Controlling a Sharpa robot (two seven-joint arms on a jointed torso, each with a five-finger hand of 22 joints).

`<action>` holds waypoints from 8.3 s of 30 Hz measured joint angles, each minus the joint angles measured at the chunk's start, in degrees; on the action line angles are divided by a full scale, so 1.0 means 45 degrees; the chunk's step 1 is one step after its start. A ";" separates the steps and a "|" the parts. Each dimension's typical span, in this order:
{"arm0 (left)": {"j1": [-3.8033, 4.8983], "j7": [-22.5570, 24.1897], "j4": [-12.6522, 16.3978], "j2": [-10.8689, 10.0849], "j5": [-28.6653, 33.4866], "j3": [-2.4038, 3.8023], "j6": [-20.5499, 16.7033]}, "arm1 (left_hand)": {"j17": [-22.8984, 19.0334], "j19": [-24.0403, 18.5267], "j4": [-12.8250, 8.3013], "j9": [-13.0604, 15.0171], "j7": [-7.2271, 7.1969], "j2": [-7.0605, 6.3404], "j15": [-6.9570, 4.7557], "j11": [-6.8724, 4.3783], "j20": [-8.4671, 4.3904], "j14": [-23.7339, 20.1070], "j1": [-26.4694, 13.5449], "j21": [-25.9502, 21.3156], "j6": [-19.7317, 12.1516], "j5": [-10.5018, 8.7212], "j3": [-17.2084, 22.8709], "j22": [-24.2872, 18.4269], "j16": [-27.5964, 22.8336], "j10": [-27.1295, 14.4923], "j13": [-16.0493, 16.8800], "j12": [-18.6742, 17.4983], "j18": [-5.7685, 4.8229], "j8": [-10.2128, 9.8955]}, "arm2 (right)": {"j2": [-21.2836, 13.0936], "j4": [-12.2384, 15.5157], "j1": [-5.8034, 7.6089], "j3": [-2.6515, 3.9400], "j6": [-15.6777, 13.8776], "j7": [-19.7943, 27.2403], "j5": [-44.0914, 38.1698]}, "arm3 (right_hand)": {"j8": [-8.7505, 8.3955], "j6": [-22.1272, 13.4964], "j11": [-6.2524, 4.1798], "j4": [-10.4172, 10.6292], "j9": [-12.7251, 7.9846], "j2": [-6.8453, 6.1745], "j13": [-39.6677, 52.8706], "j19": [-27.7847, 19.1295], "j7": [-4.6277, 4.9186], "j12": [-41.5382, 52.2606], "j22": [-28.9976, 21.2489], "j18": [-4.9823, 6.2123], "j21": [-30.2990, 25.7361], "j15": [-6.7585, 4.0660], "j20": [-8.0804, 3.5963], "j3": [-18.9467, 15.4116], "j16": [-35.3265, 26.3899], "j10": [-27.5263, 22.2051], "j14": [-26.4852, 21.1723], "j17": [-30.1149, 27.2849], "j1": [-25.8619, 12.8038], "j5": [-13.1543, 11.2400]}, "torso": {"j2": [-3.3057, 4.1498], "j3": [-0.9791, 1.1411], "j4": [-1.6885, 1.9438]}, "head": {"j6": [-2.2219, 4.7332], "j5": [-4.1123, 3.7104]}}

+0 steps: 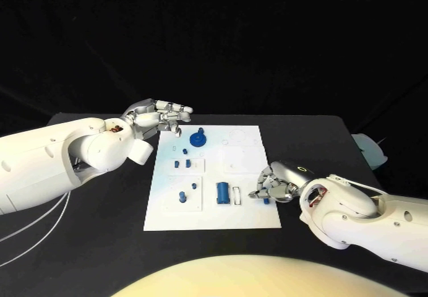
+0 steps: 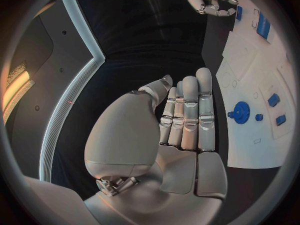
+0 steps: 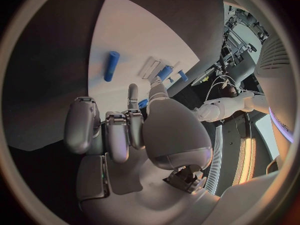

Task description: Assemble the parts on the task board

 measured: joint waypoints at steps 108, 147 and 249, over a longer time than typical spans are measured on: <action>0.0000 -0.0046 0.0188 -0.0085 -0.0003 -0.0015 0.0013 | -0.0022 0.0046 0.0000 -0.0006 0.0000 0.0000 0.0000 0.0000 0.0046 0.0000 0.0000 -0.0044 0.0000 0.0000 0.0001 -0.0008 0.0000 0.0000 -0.0001 0.0000 0.0000 0.0000 | 0.2059 -0.1038 -0.0482 0.0066 0.0075 -0.0581 -0.0041 | -0.1657 0.0548 0.0128 -0.1978 -0.1112 -0.1348 -0.0112 0.0048 0.0272 -0.0443 -0.0004 0.0000 0.0071 0.0130 0.0048 0.8554 -0.0001 0.0007 -0.0005 0.0000 -0.1455 0.0065 | 0.0000 0.0007 -0.0028 | 0.0001 -0.0085; -0.0001 -0.0087 0.0200 -0.0103 -0.0005 -0.0013 0.0030 | -0.0058 0.0046 0.0000 -0.0016 0.0000 0.0118 0.0000 0.0000 0.0046 0.0000 0.0119 -0.0044 0.0000 0.0000 0.0001 -0.0018 0.0000 0.0001 0.0000 0.0046 0.0000 0.0000 | 0.2329 -0.1275 -0.0555 0.0068 0.0400 -0.0588 0.0470 | -0.0648 0.1139 0.0035 -0.0969 -0.0171 -0.1676 -0.0117 0.0048 -0.0176 -0.0147 -0.0009 0.0001 0.0020 0.0037 0.0048 0.9298 -0.0001 0.0007 -0.0002 -0.0004 -0.3902 -0.0378 | -0.0020 0.0016 -0.0050 | 0.0001 -0.0028; 0.0000 -0.0137 0.0193 -0.0200 -0.0015 -0.0017 0.0051 | -0.0083 0.0046 0.0000 -0.0011 0.0000 0.0118 0.0000 0.0000 0.0046 0.0000 0.0118 -0.0044 0.0000 0.0000 0.0001 -0.0015 0.0000 0.0001 0.0000 0.0045 0.0001 0.0000 | 0.1209 -0.0615 -0.0725 0.0122 0.0425 0.0347 0.0144 | -0.0287 0.0890 0.0037 -0.0839 -0.0029 -0.2557 -0.0121 0.0048 -0.0143 -0.0273 0.0000 0.0000 -0.0320 0.0039 0.0048 0.6810 -0.0005 0.0006 -0.0003 -0.0001 -0.3365 -0.0034 | -0.0035 0.0011 -0.0067 | 0.0001 0.0023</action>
